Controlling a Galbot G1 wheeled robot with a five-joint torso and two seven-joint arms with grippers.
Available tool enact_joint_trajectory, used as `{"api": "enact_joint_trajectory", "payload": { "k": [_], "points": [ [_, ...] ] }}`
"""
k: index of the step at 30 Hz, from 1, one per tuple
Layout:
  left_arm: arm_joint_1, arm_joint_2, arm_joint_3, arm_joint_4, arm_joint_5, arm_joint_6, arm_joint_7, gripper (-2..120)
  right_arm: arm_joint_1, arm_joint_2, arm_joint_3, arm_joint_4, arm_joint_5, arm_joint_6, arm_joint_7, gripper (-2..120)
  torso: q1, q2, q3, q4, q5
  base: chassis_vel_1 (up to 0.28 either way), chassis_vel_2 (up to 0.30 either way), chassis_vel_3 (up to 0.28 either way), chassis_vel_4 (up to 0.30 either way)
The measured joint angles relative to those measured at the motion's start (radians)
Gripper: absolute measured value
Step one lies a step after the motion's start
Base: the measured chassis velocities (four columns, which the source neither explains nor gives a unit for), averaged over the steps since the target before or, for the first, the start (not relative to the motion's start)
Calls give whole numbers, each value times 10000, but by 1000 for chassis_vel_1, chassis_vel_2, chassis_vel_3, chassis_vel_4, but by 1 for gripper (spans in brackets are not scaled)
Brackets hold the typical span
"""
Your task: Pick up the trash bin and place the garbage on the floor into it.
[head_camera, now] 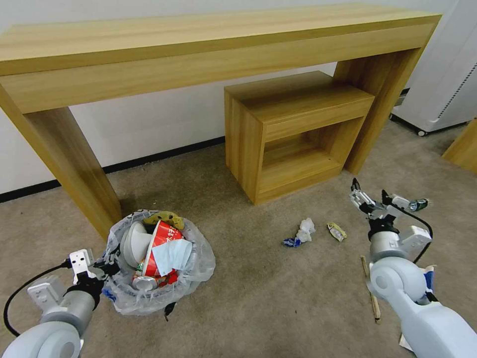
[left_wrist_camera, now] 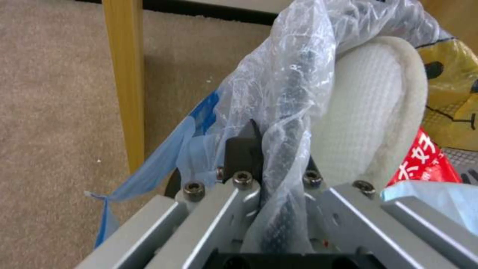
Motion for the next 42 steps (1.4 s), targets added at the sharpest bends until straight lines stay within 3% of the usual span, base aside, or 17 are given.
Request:
{"api": "enact_joint_trajectory", "payload": {
  "k": [42],
  "points": [
    [124,-115,-120,62,175,-137,194,1,-53,256,-175,-664,-1659,997,-555,100,0,0,0,1,-1,-17,-16,-17,-12]
  ]
}}
